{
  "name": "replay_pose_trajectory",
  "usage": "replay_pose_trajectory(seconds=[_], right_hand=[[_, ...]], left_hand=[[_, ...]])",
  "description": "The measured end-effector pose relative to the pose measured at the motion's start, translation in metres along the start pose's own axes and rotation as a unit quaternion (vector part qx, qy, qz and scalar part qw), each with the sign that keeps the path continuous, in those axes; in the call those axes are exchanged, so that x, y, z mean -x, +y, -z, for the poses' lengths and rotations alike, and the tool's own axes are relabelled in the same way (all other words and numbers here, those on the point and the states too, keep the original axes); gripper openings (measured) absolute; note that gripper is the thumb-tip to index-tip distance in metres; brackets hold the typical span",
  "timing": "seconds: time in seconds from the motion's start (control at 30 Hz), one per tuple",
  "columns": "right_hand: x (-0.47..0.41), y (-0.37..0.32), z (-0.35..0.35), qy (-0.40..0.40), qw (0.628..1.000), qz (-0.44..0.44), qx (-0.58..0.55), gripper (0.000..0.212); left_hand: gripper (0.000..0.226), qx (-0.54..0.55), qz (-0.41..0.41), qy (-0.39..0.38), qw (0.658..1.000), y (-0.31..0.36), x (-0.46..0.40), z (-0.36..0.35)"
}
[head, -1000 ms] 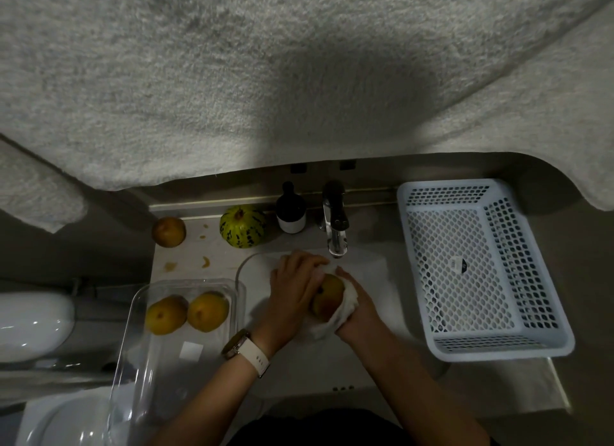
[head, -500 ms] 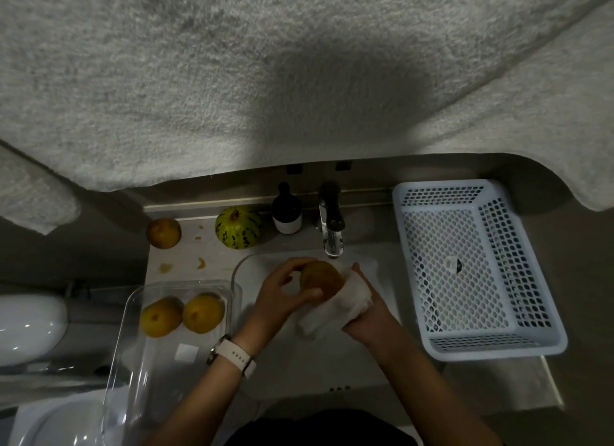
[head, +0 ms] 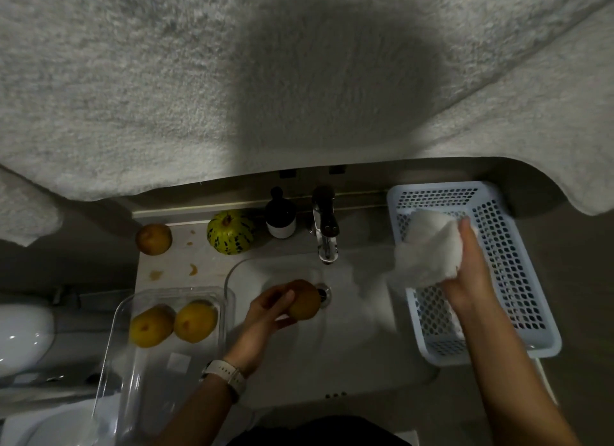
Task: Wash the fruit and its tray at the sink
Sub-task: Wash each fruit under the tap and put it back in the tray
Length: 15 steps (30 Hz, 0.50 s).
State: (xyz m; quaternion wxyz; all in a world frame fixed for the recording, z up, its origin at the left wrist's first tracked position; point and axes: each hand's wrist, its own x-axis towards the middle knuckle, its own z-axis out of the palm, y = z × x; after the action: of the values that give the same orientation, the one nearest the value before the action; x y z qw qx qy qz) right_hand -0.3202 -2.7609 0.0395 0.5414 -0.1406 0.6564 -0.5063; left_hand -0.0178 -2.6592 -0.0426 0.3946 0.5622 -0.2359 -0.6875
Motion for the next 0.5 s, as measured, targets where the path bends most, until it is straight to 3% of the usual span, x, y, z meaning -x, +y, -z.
replay_pose_trajectory(seconds=[0.13,0.23,0.33,0.43,0.5], right_hand=[[-0.042,-0.019,-0.015,0.096,0.97,0.131,0.181,0.054],[-0.069,-0.011,-0.034,0.118,0.917,0.224,0.31,0.05],[-0.084,0.005,-0.056,0.087,0.854,0.236,0.454,0.055],[-0.087,0.025,-0.072,0.088,0.82,0.209,0.525,0.055],[-0.084,0.037,-0.075,0.087,0.789,0.245,0.556,0.052]], left_hand=[[0.054,-0.054,0.035,-0.009,0.998,0.001,-0.003,-0.019],[0.045,-0.061,0.057,0.001,0.996,0.003,-0.01,-0.037],[0.035,-0.058,0.066,0.004,0.996,0.006,-0.016,-0.05],[0.031,-0.063,0.06,-0.001,0.996,0.01,-0.02,-0.058],[0.032,-0.074,0.056,0.001,0.996,0.011,-0.022,-0.059]])
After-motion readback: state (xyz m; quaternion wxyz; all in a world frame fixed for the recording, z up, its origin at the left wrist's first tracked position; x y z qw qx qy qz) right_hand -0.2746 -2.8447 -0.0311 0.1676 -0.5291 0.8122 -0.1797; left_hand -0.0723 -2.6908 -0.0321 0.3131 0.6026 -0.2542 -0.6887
